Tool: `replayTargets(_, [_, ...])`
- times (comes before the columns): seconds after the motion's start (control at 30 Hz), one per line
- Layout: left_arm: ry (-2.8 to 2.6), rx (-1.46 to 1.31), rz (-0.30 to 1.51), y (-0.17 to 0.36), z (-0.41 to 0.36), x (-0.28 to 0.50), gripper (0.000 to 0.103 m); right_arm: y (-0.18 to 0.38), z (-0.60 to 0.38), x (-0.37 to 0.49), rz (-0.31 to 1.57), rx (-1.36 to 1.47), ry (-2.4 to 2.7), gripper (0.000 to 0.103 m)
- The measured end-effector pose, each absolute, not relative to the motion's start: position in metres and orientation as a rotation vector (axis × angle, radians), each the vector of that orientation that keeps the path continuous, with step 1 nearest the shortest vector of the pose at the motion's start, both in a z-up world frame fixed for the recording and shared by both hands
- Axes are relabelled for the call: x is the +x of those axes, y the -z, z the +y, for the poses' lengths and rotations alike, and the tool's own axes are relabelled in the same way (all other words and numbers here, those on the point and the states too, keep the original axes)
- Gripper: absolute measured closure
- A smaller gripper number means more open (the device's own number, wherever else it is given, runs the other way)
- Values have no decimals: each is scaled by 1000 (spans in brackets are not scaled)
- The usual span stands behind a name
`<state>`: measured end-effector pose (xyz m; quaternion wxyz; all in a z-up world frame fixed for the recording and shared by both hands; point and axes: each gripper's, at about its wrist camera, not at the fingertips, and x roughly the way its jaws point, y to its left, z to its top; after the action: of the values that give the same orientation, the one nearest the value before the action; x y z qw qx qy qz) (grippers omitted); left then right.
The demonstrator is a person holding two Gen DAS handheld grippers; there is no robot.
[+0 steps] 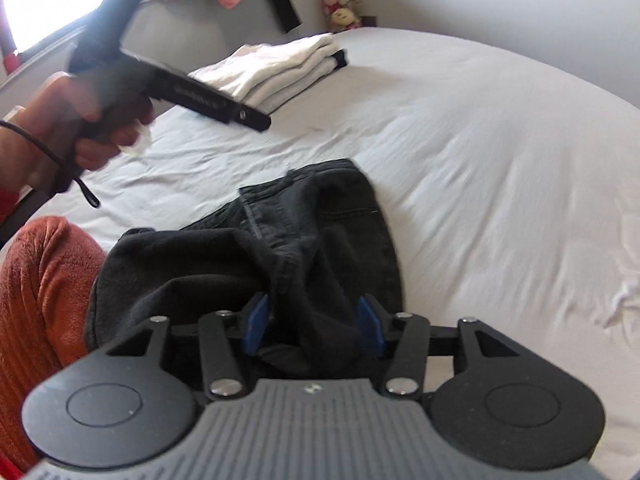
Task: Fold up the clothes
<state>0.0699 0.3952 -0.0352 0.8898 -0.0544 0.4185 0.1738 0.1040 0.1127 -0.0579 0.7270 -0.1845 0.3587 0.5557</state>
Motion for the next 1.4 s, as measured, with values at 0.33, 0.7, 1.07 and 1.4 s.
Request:
replayTargets(0.33, [-302,-282,1053,102,446,150,16,44,6,149,787,-273,-841,46])
replayTargets(0.7, [-209,-652,1110,138,473,166,70,53,-49,169,798,-234,-610,46])
replayTargets(1.07, [-404,-541,784,45,468,93,84,29,-144,193,735,-176,-306,46])
replayTargets(1.4, [-777,-513,598,-16,522,-10,87,33,-164,183,730,-220,-349,47])
